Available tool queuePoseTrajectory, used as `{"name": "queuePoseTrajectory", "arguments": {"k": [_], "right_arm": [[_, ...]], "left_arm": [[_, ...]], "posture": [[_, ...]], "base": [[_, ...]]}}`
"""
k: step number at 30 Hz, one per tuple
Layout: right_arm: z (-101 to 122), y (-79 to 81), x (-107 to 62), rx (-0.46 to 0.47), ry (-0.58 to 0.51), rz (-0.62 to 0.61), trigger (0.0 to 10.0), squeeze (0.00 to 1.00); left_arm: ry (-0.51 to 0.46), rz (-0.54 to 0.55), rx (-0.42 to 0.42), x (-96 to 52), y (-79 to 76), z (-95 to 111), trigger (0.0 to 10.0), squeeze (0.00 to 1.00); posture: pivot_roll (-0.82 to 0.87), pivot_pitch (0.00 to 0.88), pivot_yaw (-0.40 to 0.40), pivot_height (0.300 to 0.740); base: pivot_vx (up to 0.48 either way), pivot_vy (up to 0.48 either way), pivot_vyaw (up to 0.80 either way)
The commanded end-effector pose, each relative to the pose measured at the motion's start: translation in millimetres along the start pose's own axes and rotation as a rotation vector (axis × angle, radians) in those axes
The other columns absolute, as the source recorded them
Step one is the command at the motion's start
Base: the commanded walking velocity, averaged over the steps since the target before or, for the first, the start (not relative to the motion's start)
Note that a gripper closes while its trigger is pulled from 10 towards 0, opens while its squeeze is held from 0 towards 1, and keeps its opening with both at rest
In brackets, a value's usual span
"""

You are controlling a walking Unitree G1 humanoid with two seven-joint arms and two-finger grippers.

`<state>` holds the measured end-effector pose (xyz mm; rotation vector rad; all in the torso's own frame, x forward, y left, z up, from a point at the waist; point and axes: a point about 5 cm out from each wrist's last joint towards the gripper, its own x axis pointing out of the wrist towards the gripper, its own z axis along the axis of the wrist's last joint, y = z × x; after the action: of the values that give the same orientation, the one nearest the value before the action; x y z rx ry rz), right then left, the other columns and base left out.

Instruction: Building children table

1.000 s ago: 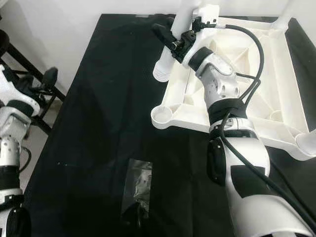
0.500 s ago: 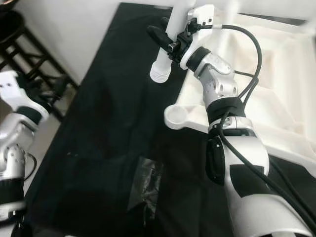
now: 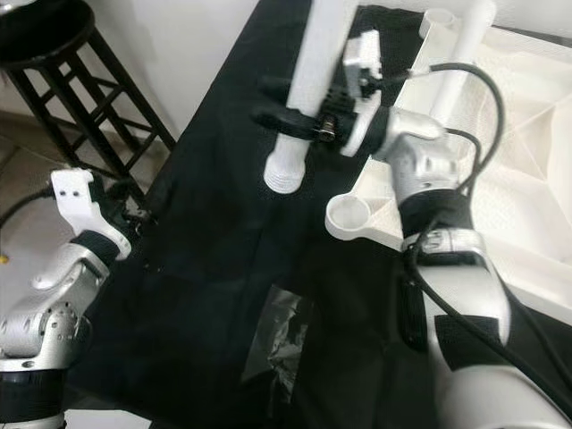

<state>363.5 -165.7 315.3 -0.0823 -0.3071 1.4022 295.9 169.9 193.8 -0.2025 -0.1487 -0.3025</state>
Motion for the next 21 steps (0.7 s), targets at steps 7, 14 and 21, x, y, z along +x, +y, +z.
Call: {"name": "queuePoseTrajectory", "arguments": {"k": [7, 14, 21], "right_arm": [[8.0, 10.5, -18.8, 0.07, 0.015, 0.129, 10.0, 0.0], [9.4, 27.5, -25.0, 0.1, 0.06, 0.202, 10.0, 0.0], [22.3, 28.7, -31.3, 0.085, 0.058, 0.196, 10.0, 0.0]], "left_arm": [[0.08, -0.062, -0.015, -17.4, -18.1, -19.8, 10.0, 0.0], [0.103, -0.099, -0.031, -22.4, -25.0, -23.0, 10.0, 0.0], [0.105, -0.077, -0.045, -22.3, -26.3, -24.5, 10.0, 0.0]], "posture": [[0.08, 0.336, 0.062, 0.74], [0.09, 0.337, 0.069, 0.74], [0.08, 0.342, 0.072, 0.74]], "base": [[0.0, 0.0, 0.0], [0.0, -0.405, 0.0], [0.0, -0.336, 0.0]]}}
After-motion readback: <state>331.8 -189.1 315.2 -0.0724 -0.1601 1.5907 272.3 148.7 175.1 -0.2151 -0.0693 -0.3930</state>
